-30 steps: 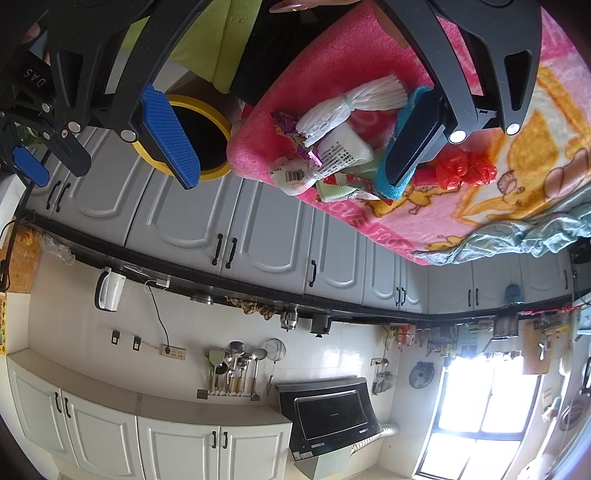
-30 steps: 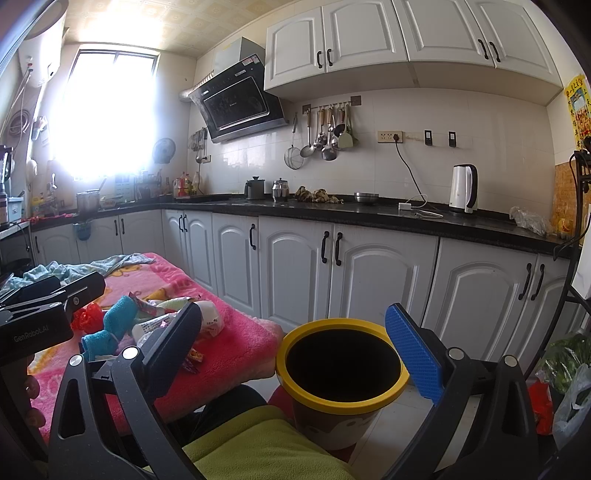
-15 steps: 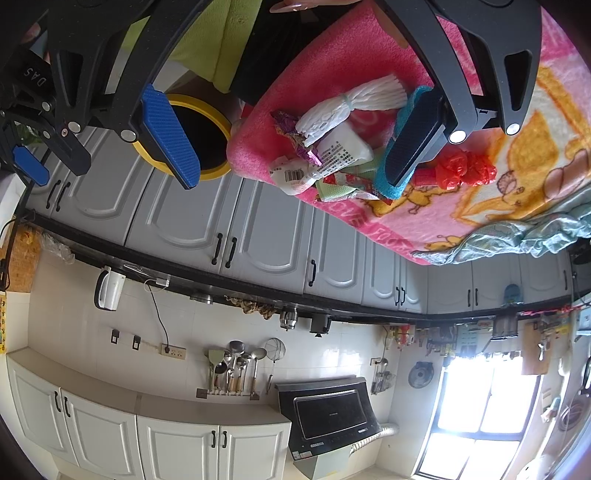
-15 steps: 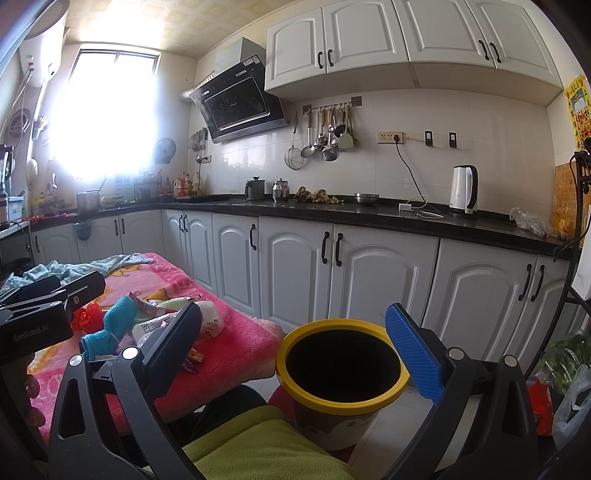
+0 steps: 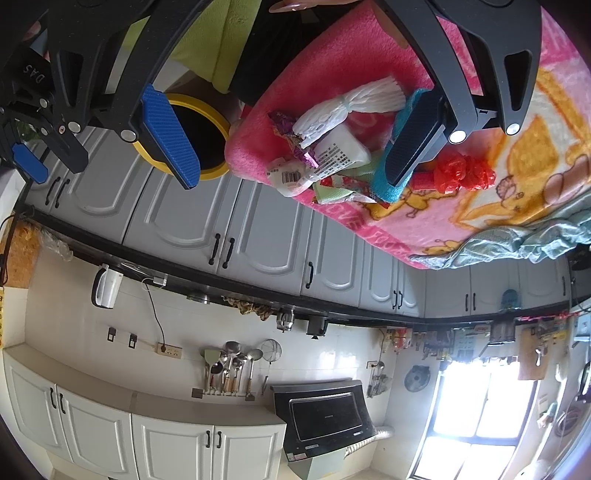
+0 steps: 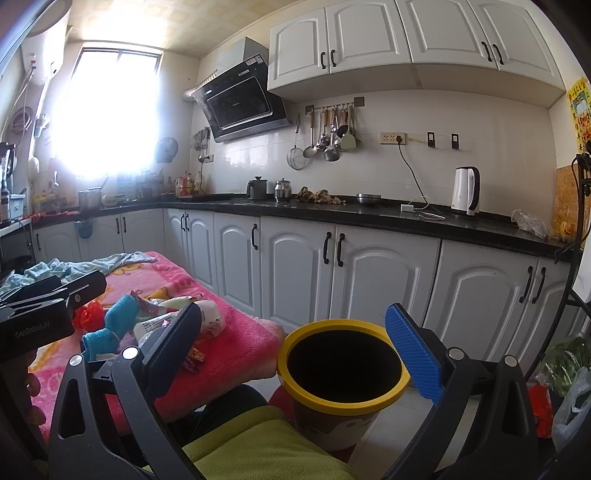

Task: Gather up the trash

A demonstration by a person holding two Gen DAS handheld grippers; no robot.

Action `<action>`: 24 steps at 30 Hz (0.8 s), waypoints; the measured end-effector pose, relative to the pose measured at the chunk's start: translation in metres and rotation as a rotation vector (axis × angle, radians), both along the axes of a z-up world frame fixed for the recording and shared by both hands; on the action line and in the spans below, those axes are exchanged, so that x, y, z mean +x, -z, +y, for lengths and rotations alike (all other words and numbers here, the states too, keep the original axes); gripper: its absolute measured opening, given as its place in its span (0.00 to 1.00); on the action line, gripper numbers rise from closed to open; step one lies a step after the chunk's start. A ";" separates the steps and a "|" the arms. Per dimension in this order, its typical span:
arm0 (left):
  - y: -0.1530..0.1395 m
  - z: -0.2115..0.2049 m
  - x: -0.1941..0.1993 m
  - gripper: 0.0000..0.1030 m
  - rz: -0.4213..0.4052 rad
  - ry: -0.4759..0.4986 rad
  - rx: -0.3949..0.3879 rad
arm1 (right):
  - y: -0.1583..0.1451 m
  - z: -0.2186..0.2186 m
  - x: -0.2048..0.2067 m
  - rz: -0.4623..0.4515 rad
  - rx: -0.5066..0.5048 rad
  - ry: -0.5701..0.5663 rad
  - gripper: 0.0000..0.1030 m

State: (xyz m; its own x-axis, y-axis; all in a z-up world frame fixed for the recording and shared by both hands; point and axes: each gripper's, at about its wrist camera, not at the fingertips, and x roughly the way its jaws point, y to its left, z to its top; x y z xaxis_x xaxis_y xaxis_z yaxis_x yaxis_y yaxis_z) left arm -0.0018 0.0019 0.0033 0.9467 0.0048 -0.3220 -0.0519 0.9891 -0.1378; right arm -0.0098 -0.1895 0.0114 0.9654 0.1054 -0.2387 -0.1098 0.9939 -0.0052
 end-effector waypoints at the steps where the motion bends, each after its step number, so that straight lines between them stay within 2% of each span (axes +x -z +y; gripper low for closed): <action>1: 0.000 0.001 -0.001 0.90 0.000 -0.001 -0.003 | 0.000 0.000 0.001 0.000 -0.002 -0.004 0.94; 6: 0.002 0.010 0.000 0.90 0.006 -0.018 -0.027 | 0.002 0.004 0.003 -0.002 -0.014 -0.037 0.94; 16: 0.002 0.040 -0.002 0.90 0.020 -0.111 -0.072 | -0.003 0.029 0.005 0.017 -0.064 -0.221 0.94; 24: 0.001 0.073 -0.004 0.90 0.032 -0.198 -0.103 | -0.007 0.062 0.011 0.026 -0.075 -0.322 0.94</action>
